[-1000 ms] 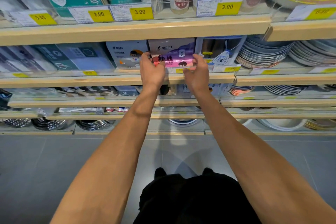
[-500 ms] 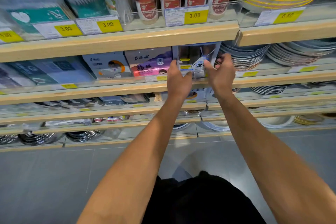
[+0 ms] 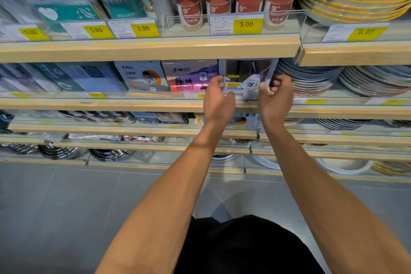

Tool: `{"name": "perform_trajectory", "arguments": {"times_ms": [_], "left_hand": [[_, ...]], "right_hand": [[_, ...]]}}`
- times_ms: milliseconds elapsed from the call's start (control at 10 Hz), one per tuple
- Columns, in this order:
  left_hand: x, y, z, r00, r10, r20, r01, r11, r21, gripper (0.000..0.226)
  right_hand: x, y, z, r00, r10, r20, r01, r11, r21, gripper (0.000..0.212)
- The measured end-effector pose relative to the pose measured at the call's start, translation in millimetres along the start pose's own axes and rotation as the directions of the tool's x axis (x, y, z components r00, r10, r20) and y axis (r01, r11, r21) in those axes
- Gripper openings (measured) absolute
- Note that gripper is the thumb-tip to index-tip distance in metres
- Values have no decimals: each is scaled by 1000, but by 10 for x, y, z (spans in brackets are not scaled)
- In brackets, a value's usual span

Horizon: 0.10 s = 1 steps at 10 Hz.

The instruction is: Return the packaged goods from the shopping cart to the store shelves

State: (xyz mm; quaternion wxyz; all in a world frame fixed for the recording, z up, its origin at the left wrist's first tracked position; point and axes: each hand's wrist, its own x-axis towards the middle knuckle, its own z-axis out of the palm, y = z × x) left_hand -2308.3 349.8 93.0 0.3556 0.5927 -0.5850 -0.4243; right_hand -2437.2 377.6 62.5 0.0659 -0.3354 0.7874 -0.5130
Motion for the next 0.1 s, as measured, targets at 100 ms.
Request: {"name": "perform_trajectory", "arguments": {"times_ms": [100], "left_hand": [[-18,-87,-141,997,40,-63,-43,997,-59,26]], "right_hand": [[-318,-89,26,990,-92,-108,103,990,98,23]]}}
